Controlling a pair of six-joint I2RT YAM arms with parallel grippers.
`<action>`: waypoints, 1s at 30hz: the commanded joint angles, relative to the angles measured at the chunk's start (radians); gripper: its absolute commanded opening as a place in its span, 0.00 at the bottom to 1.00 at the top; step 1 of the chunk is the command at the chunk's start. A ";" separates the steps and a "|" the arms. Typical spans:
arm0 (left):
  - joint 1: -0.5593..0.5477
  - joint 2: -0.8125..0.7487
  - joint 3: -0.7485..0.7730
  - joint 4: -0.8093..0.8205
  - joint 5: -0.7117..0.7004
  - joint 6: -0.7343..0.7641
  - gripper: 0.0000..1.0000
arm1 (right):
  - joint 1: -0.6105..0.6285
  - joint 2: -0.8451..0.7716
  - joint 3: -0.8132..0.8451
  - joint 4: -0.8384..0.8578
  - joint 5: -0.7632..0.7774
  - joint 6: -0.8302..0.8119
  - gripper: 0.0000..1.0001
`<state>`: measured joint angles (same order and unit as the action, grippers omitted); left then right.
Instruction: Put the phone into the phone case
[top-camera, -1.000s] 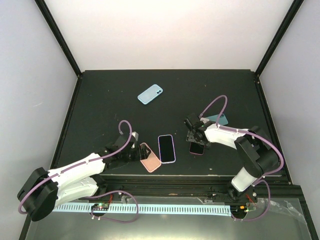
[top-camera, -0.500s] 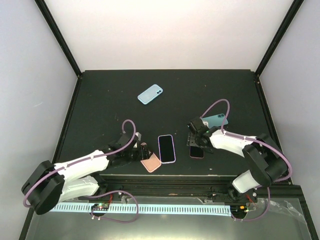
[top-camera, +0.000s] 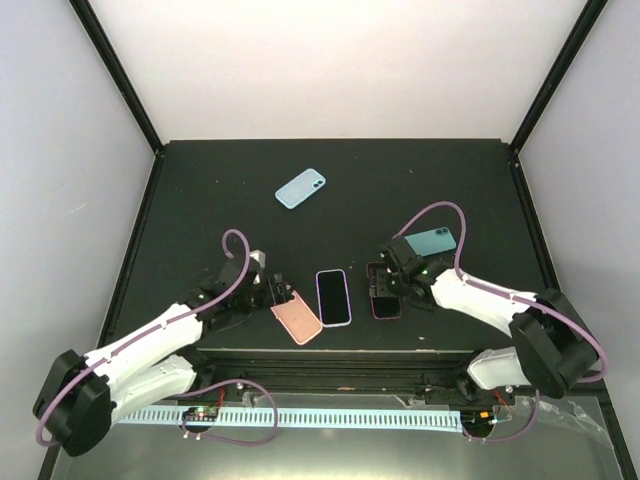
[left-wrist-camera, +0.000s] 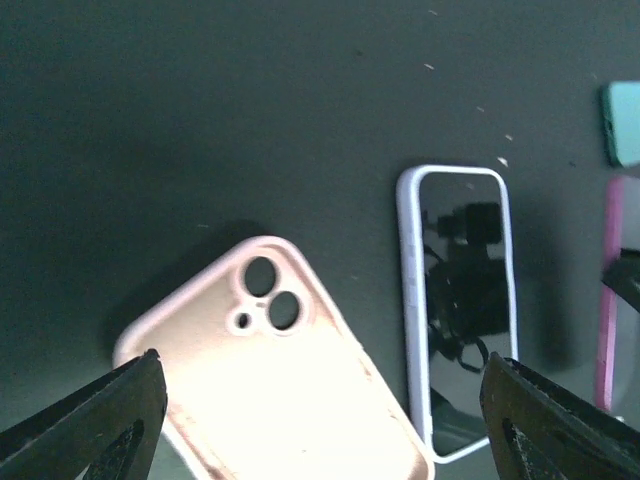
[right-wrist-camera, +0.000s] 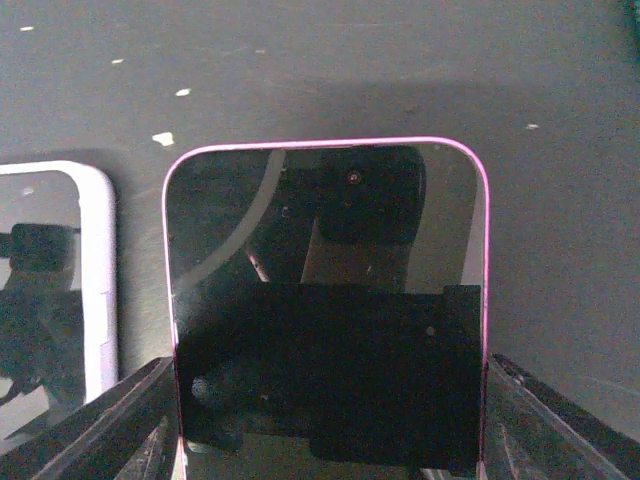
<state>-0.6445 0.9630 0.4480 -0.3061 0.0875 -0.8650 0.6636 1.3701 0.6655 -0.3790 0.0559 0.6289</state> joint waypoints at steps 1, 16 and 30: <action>0.077 -0.062 -0.051 -0.063 -0.013 0.021 0.88 | 0.038 -0.055 0.038 0.061 -0.059 -0.043 0.69; 0.370 -0.163 -0.217 0.047 0.301 0.019 0.89 | 0.282 0.050 0.211 0.214 -0.095 -0.067 0.69; 0.552 -0.282 -0.268 -0.010 0.388 0.002 0.88 | 0.466 0.279 0.321 0.397 -0.020 -0.132 0.69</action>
<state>-0.1276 0.7105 0.1791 -0.2874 0.4446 -0.8650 1.0981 1.6257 0.9554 -0.1020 -0.0143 0.5274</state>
